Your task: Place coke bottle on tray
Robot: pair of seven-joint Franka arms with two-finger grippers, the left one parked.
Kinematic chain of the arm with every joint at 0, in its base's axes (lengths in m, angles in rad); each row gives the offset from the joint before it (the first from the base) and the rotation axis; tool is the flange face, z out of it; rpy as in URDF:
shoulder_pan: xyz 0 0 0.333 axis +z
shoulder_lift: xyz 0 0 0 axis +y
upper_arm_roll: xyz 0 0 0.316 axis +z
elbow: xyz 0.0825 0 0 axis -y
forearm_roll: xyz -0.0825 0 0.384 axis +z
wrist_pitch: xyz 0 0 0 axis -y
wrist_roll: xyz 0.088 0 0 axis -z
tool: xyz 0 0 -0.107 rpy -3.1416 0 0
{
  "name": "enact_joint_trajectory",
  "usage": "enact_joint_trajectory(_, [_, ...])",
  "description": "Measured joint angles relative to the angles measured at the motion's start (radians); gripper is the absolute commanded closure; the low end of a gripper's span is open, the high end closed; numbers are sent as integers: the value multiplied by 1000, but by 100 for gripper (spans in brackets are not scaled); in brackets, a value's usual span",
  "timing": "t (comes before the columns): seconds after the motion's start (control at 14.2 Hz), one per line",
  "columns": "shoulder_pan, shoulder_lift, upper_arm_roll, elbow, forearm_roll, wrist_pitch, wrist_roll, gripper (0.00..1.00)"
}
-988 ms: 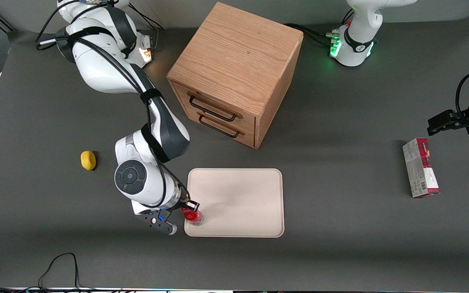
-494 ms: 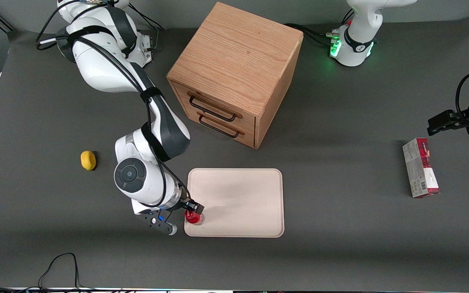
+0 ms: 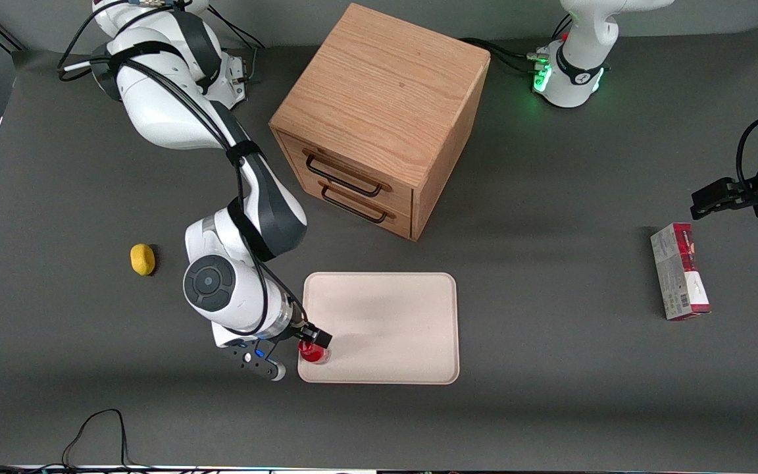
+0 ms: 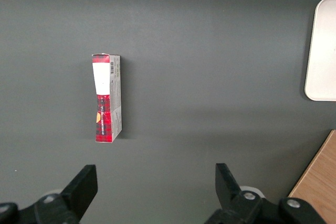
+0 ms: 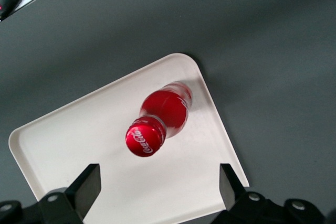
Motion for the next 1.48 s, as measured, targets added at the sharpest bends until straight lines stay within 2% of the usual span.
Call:
enact_joint_trajectory(0.21, [0,-22,-1,16,-1,-58,0,0])
enact_joint_trajectory(0.49, [-19,-149,-6,-16,-1,-256,-74,0])
enact_joint_trajectory(0.71, [-93,-346,-9,-233,-1,-291,-233,0])
enact_joint_trajectory(1.06, [-274,-686,-9,-662,-1,-281,-539,0])
enact_joint_trajectory(1.27, [-342,-871,15,-848,-40,-270,-610,0])
enact_joint_trajectory(1.48, [-427,-990,108,-918,-60,-267,-613,0])
